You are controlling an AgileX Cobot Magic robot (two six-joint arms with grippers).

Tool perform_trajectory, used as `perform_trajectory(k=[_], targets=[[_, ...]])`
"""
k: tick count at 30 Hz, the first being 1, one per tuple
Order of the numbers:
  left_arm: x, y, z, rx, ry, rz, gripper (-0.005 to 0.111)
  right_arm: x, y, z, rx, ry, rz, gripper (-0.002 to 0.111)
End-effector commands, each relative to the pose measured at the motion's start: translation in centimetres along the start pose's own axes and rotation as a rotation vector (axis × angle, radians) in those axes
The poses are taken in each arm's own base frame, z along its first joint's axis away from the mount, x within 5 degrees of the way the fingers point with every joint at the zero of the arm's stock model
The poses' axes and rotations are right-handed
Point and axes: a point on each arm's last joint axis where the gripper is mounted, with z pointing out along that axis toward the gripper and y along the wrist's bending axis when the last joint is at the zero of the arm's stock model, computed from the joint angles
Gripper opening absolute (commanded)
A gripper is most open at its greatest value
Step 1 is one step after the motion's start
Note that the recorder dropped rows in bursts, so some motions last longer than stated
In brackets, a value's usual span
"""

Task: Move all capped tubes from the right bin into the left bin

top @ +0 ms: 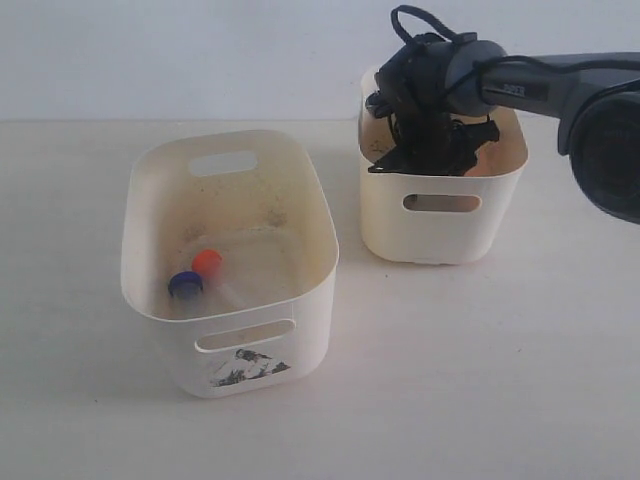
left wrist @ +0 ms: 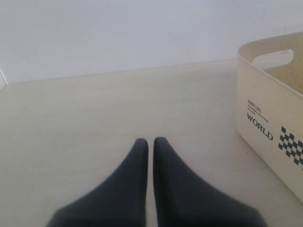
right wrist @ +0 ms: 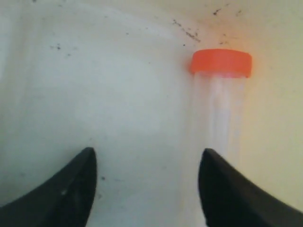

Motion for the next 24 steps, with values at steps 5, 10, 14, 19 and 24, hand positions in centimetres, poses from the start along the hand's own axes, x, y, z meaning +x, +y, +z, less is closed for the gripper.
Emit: perform_trajectory(k=[5,10,14,19,24], targets=[[-0.2,0.0,0.0,0.002,-0.015,-0.023,0.004,0.5,0.2,0.0,-0.056,0.044,0.050,0.004],[-0.2,0.0,0.0,0.002,-0.015,-0.023,0.004,-0.7,-0.7,-3.4,-0.106,-0.033,0.098,0.003],[-0.2,0.0,0.0,0.002,-0.015,-0.023,0.004,-1.5,-1.3,-6.2,-0.166,-0.089,0.142,0.003],[-0.2,0.0,0.0,0.002,-0.015,-0.023,0.004,-1.9,-1.2,-7.8,-0.286,-0.112,0.159,0.003],[-0.2,0.0,0.0,0.002,-0.015,-0.023,0.004,-2.3,-2.1,-7.6,-0.538,-0.079,0.261,0.022]])
